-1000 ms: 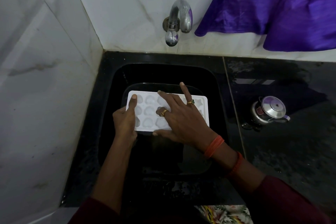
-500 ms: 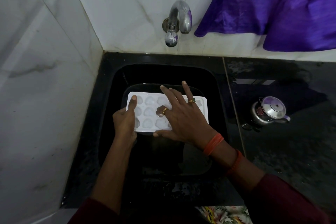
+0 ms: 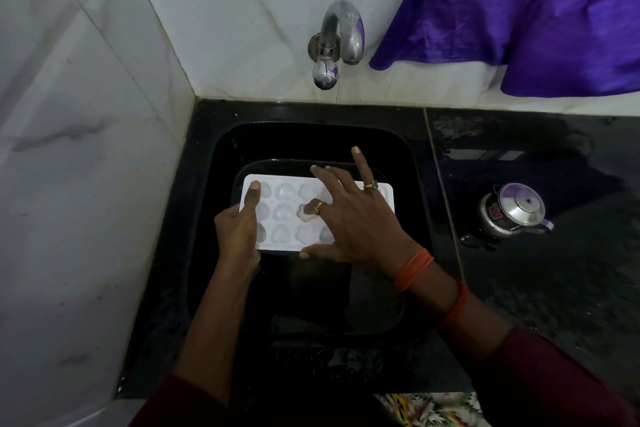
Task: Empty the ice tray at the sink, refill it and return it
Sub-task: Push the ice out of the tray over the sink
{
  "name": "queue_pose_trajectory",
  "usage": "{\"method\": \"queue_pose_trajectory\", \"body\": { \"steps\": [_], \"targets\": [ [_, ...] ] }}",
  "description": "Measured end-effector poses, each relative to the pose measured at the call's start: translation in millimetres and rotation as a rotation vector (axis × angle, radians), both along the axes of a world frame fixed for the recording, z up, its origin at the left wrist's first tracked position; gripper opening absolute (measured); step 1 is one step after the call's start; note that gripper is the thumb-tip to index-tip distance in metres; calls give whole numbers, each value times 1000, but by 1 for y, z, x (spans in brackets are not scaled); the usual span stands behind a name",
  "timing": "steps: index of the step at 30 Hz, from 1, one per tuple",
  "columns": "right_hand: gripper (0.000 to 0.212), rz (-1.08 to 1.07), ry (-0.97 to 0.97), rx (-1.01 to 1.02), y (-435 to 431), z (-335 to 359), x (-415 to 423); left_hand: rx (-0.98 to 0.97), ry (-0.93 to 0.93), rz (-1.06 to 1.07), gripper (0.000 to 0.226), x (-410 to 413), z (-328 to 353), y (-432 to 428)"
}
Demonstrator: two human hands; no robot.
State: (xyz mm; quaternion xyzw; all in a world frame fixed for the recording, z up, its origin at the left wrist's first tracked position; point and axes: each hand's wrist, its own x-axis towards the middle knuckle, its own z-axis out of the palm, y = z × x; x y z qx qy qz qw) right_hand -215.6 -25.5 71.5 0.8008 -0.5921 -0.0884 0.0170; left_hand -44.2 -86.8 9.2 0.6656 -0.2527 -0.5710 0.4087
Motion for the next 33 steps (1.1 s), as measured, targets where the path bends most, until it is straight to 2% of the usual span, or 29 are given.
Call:
{"method": "queue_pose_trajectory", "body": {
  "steps": [6,14,20,33],
  "targets": [
    [73,6,-7,-23,1,5,0,3,4,-15,35,-1,0,-2],
    [78,-11,16,16,1,2,0,0,16,-20,35,0,-2,0],
    [66,17,-10,-17,1,3,2,2,19,-24,35,1,-3,-2],
    [65,43,-98,-68,2,-10,5,7,15,-14,36,5,-6,-4]
  ]
}}
